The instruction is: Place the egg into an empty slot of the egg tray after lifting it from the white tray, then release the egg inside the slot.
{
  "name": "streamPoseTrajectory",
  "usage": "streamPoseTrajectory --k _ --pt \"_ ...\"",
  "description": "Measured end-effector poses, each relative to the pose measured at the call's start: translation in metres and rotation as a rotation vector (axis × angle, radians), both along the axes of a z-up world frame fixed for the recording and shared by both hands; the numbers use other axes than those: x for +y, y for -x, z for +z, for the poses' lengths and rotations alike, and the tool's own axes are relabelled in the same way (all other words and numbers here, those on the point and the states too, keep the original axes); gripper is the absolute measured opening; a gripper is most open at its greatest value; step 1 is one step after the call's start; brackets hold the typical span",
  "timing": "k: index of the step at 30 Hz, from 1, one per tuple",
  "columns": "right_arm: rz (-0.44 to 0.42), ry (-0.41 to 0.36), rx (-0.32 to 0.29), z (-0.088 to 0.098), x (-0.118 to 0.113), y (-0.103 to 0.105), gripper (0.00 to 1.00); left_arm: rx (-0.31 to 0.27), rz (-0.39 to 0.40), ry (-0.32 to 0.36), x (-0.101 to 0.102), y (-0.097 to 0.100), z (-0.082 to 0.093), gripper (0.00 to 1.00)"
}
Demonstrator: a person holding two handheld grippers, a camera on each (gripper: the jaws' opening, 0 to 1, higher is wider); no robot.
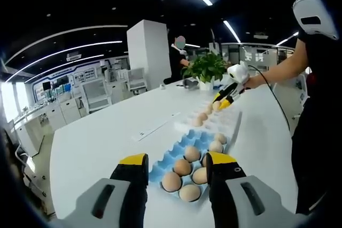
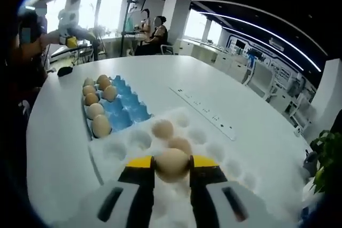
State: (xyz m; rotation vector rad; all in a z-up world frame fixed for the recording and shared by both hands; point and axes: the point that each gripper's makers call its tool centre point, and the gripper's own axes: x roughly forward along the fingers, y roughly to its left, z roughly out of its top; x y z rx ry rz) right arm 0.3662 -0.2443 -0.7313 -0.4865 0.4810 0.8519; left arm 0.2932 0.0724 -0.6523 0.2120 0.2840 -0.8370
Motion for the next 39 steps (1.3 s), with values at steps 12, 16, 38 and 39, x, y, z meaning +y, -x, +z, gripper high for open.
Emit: streamPoseTrajectory --k 12,16,38,39 --pt "0.127 -0.033 0.005 0.001 0.055 0.005 0.24 0.003 0.005 -0.005 0.003 0.0 -0.002 0.44" --pt "0.162 -0.04 0.011 -0.001 0.07 0.006 0.24 0.003 0.007 -0.005 0.004 0.0 -0.002 0.44" --pt "0.292 -0.075 0.033 -0.01 0.14 0.015 0.25 0.009 0.01 -0.01 0.006 0.0 -0.004 0.43" --pt "0.294 -0.075 0.035 -0.01 0.142 0.015 0.25 0.008 0.01 -0.01 0.006 0.0 -0.004 0.43"
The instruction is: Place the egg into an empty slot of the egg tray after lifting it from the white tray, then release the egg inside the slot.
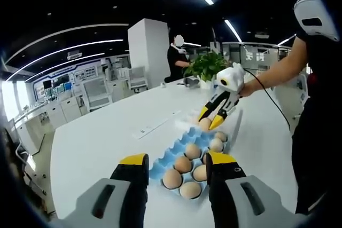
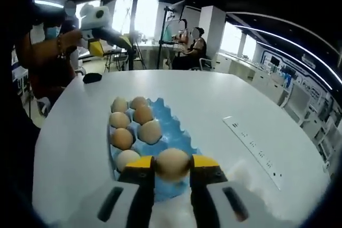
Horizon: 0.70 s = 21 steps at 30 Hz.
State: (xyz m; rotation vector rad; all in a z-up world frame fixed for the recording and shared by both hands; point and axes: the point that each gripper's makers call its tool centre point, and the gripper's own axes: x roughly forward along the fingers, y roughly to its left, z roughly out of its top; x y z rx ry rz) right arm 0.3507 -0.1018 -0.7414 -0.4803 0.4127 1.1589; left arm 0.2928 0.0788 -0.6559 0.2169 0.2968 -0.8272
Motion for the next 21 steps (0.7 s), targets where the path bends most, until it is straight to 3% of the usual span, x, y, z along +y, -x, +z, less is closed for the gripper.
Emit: streamPoseTrajectory --k 21 --pt "0.059 0.022 0.037 -0.016 0.026 0.002 0.25 0.0 0.007 0.006 0.0 0.002 0.0 0.43"
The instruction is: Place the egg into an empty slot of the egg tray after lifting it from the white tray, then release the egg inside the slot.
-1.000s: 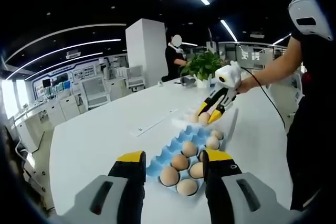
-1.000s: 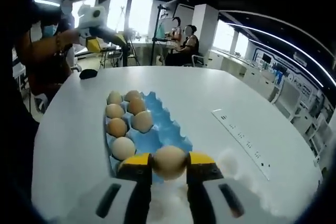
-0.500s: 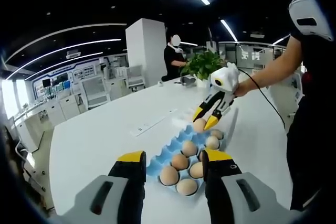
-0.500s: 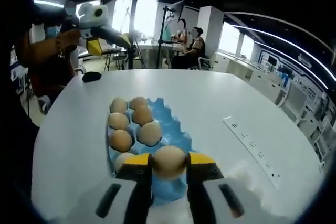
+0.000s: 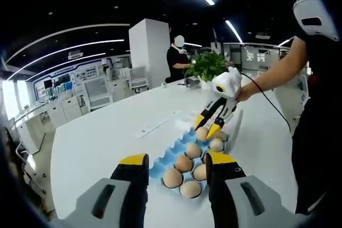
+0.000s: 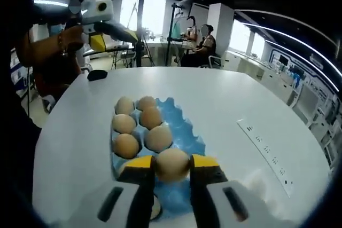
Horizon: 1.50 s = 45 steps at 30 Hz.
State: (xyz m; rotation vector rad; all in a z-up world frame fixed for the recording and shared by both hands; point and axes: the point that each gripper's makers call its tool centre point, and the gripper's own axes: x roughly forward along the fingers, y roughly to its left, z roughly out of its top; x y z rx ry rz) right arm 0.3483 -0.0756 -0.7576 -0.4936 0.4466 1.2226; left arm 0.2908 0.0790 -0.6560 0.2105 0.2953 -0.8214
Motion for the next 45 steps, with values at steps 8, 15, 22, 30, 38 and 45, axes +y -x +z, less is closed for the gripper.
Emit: streamPoseTrajectory --k 8,15,22,30,38,45 --pt "0.014 0.019 0.017 -0.008 0.005 0.0 0.25 0.0 0.001 0.002 0.001 0.0 0.001 0.43" --pt "0.019 0.024 0.027 -0.01 0.007 0.0 0.25 0.0 0.005 0.0 0.002 0.0 0.001 0.43" --pt "0.024 0.037 0.035 -0.012 0.008 -0.001 0.25 -0.002 0.002 0.002 0.001 -0.001 0.001 0.43" --pt "0.029 0.057 0.065 -0.015 0.011 -0.002 0.25 -0.003 -0.001 0.001 0.0 -0.002 0.002 0.43" --pt "0.034 0.08 0.09 -0.018 0.012 -0.002 0.26 -0.002 0.0 -0.003 0.0 -0.001 0.002 0.43" --pt "0.007 0.096 0.161 -0.022 0.009 -0.003 0.26 -0.005 0.001 -0.003 0.001 -0.002 0.002 0.43"
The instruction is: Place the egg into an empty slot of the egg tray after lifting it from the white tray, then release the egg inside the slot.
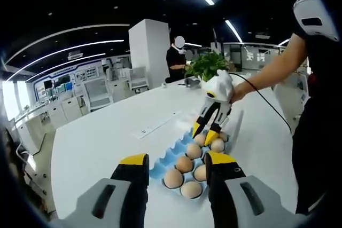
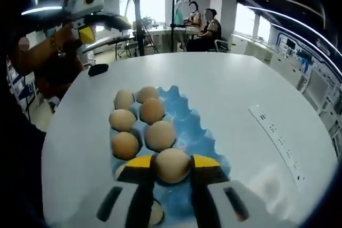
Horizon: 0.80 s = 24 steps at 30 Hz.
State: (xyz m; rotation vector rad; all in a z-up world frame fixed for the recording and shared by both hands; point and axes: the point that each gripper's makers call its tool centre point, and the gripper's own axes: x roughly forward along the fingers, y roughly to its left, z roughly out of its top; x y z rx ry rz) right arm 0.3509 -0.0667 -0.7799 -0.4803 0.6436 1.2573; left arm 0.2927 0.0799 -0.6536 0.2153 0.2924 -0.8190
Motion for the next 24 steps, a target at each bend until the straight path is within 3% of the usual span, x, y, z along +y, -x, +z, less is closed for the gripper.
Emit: streamPoseTrajectory --k 3,10,14,16,18,21,24 --pt "-0.015 0.005 0.042 -0.002 0.0 0.0 0.26 -0.003 0.0 0.002 0.0 0.0 0.001 0.43" --pt "-0.008 0.007 0.039 -0.002 -0.001 0.001 0.26 -0.003 -0.002 0.003 -0.001 0.0 0.001 0.43" --pt "-0.025 -0.032 0.044 -0.001 -0.003 0.001 0.28 -0.002 0.002 0.003 0.0 0.0 0.001 0.43" --pt "-0.021 -0.088 0.017 0.004 0.001 0.001 0.35 -0.002 0.005 0.003 0.001 0.0 0.0 0.43" --pt "-0.036 -0.114 0.037 0.006 0.0 0.003 0.42 -0.001 0.006 0.004 0.002 0.0 0.0 0.43" --pt "-0.037 -0.106 -0.001 0.008 -0.003 0.001 0.33 0.0 0.004 0.003 0.001 0.0 0.0 0.43" --pt "-0.071 -0.157 0.001 0.017 -0.006 -0.003 0.34 -0.003 0.002 0.006 0.0 0.0 0.001 0.43"
